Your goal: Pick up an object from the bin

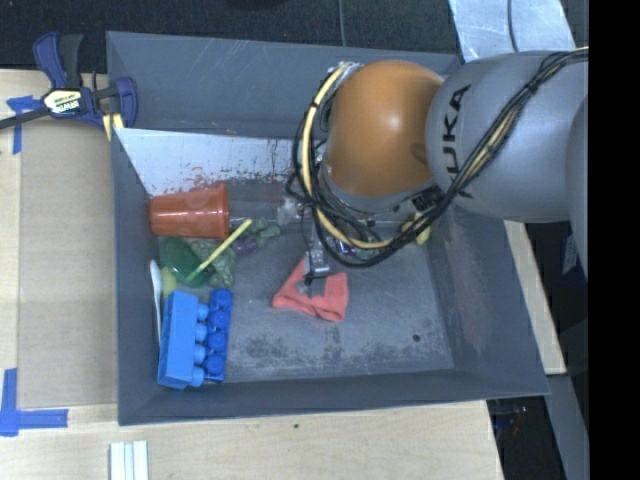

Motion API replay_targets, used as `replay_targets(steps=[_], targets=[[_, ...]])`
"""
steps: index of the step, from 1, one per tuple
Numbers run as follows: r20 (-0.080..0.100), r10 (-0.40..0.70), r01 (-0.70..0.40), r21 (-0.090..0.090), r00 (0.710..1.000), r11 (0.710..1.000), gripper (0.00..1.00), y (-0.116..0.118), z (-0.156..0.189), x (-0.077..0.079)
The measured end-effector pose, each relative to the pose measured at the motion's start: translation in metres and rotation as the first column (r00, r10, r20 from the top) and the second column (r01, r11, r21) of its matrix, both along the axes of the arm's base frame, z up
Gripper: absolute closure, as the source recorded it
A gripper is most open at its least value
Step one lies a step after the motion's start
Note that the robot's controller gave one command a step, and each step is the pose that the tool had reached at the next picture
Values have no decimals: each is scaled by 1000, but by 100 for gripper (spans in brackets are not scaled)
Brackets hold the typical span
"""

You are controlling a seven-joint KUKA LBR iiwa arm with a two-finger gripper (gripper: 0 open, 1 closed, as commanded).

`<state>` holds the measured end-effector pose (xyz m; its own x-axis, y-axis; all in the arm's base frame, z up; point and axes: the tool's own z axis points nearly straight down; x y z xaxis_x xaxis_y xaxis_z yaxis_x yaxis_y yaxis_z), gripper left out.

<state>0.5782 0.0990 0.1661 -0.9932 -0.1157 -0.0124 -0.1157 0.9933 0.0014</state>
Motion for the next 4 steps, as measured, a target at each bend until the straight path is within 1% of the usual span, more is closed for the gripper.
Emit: replay_targets(steps=[1,2,3,4], targets=[[-7,-51,51,-1,999,999,0,-18,1,-24],[5,106,-106,-2,994,994,0,-42,-54,-10],[5,49,-49,0,999,999,0,-60,-71,-1],[2,182,-182,-3,983,983,100,-69,-93,3]])
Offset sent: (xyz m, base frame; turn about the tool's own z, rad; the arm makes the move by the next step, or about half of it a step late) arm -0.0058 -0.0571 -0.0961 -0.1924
